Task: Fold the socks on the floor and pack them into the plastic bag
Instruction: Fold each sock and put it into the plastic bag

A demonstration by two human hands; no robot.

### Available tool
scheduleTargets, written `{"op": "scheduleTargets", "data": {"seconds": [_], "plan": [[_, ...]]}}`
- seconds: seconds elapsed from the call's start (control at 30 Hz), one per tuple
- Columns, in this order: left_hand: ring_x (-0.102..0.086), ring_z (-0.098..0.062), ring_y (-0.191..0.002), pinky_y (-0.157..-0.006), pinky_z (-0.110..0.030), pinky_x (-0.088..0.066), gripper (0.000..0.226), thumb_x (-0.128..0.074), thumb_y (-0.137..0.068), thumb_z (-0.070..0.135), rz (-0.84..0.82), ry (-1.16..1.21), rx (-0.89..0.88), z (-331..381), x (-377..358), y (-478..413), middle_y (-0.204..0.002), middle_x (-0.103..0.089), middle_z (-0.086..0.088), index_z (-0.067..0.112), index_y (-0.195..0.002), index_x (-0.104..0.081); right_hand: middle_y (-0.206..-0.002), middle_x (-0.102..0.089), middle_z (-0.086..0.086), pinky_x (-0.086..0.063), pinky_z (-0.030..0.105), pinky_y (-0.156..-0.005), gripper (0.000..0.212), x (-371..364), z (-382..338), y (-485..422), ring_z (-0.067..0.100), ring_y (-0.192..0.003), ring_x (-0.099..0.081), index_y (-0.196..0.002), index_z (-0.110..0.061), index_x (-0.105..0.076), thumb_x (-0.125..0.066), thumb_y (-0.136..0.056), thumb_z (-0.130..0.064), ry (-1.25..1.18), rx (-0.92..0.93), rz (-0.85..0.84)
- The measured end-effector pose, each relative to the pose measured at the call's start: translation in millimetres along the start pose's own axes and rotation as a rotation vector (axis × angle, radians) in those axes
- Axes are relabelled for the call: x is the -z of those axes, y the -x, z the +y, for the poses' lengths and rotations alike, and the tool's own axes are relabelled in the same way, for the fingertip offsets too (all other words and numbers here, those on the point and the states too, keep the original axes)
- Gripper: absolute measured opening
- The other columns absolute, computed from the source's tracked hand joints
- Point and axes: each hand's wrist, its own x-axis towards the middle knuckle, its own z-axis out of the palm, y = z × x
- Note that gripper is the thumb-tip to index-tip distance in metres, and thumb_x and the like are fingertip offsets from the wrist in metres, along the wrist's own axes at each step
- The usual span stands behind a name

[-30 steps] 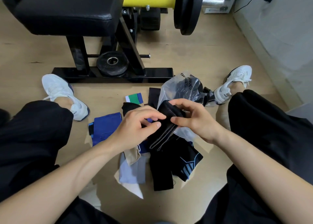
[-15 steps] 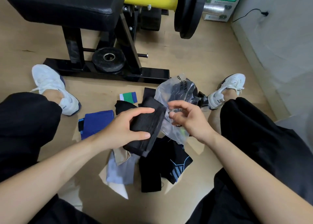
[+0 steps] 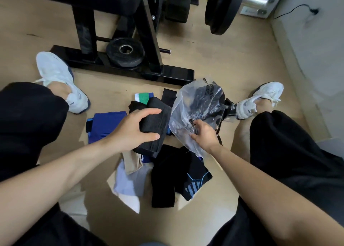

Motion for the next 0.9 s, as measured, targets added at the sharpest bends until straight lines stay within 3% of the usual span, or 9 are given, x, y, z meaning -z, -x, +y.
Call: {"op": "scheduleTargets", "data": {"seconds": [0.1, 0.2, 0.27, 0.4, 0.53, 0.6, 0.67, 0.8, 0.9], "plan": [[-0.062, -0.014, -0.114, -0.097, -0.045, -0.055, 0.073, -0.086, -0.067, 0.033, -0.019, 0.016, -0.013, 0, -6, -1, -0.125, -0.060, 0.003, 0.055, -0.129, -0.055, -0.095, -0.065, 0.001, -0.050, 0.033, -0.083, 0.043, -13, -2, -14, 0.022, -0.092, -0.062, -0.129, -0.020, -0.057, -0.073, -0.088, -0.021, -0.050, -0.035, 0.033], [-0.062, -0.014, -0.112, -0.094, -0.044, -0.056, 0.073, -0.088, -0.073, 0.021, -0.017, 0.012, -0.017, 0, -10, -3, -0.123, -0.058, 0.003, 0.053, -0.130, -0.055, -0.090, -0.067, 0.001, -0.051, 0.034, -0.078, 0.007, -17, 1, -20, 0.024, -0.087, -0.065, -0.098, -0.017, -0.067, -0.063, -0.092, -0.016, -0.017, -0.004, 0.083], [-0.061, -0.013, -0.111, -0.095, -0.043, -0.056, 0.072, -0.087, -0.075, 0.018, -0.015, 0.007, -0.022, 2, -12, -6, -0.120, -0.057, 0.004, 0.051, -0.130, -0.056, -0.084, -0.064, 0.004, -0.048, 0.037, -0.072, 0.010, -9, 3, -18, 0.026, -0.080, -0.062, -0.085, -0.013, -0.060, -0.059, -0.094, -0.017, -0.007, 0.044, 0.108], [-0.059, -0.012, -0.112, -0.100, -0.044, -0.052, 0.073, -0.088, -0.074, 0.019, -0.010, 0.001, -0.054, 8, -16, -9, -0.120, -0.056, 0.004, 0.053, -0.130, -0.055, -0.074, -0.061, 0.005, -0.047, 0.040, -0.065, 0.007, 30, 0, -6, 0.032, -0.069, -0.058, -0.090, -0.013, -0.050, -0.053, -0.095, -0.010, 0.026, 0.154, 0.161], [-0.057, -0.007, -0.114, -0.103, -0.040, -0.050, 0.072, -0.087, -0.075, 0.017, 0.027, 0.006, -0.101, 22, -18, -7, -0.121, -0.056, 0.010, 0.049, -0.131, -0.057, -0.089, -0.068, 0.009, -0.052, 0.036, -0.071, 0.031, 79, -16, 6, 0.029, -0.080, -0.064, -0.106, -0.012, -0.053, -0.049, -0.085, 0.010, 0.010, 0.292, 0.222], [-0.055, -0.004, -0.118, -0.106, -0.037, -0.047, 0.072, -0.086, -0.076, 0.016, 0.040, 0.009, -0.123, 32, -18, -5, -0.124, -0.055, 0.014, 0.047, -0.133, -0.057, -0.107, -0.069, 0.002, -0.050, 0.026, -0.083, 0.053, 104, -27, 12, 0.011, -0.091, -0.064, -0.123, -0.015, -0.059, -0.047, -0.080, 0.015, 0.009, 0.372, 0.228], [-0.054, -0.005, -0.119, -0.107, -0.036, -0.046, 0.071, -0.086, -0.076, 0.018, 0.053, 0.013, -0.131, 40, -18, -5, -0.126, -0.054, 0.014, 0.047, -0.134, -0.056, -0.103, -0.062, -0.011, -0.043, 0.018, -0.081, 0.068, 126, -36, 15, -0.005, -0.078, -0.054, -0.129, -0.017, -0.062, -0.043, -0.075, 0.020, 0.015, 0.405, 0.230], [-0.051, -0.005, -0.123, -0.107, -0.039, -0.046, 0.070, -0.085, -0.078, 0.022, 0.092, 0.029, -0.148, 51, -16, -7, -0.128, -0.054, 0.017, 0.049, -0.134, -0.054, -0.108, -0.063, -0.002, -0.053, 0.032, -0.075, 0.070, 154, -49, 16, 0.008, -0.072, -0.060, -0.121, -0.015, -0.069, -0.040, -0.067, 0.019, -0.030, 0.464, 0.309], [-0.051, -0.006, -0.124, -0.107, -0.040, -0.047, 0.070, -0.085, -0.077, 0.023, 0.086, 0.043, -0.152, 54, -16, -10, -0.130, -0.054, 0.018, 0.051, -0.133, -0.054, -0.107, -0.061, 0.001, -0.054, 0.028, -0.076, 0.073, 155, -56, 22, 0.004, -0.074, -0.060, -0.125, -0.016, -0.069, -0.040, -0.069, 0.021, -0.067, 0.464, 0.329]]}}
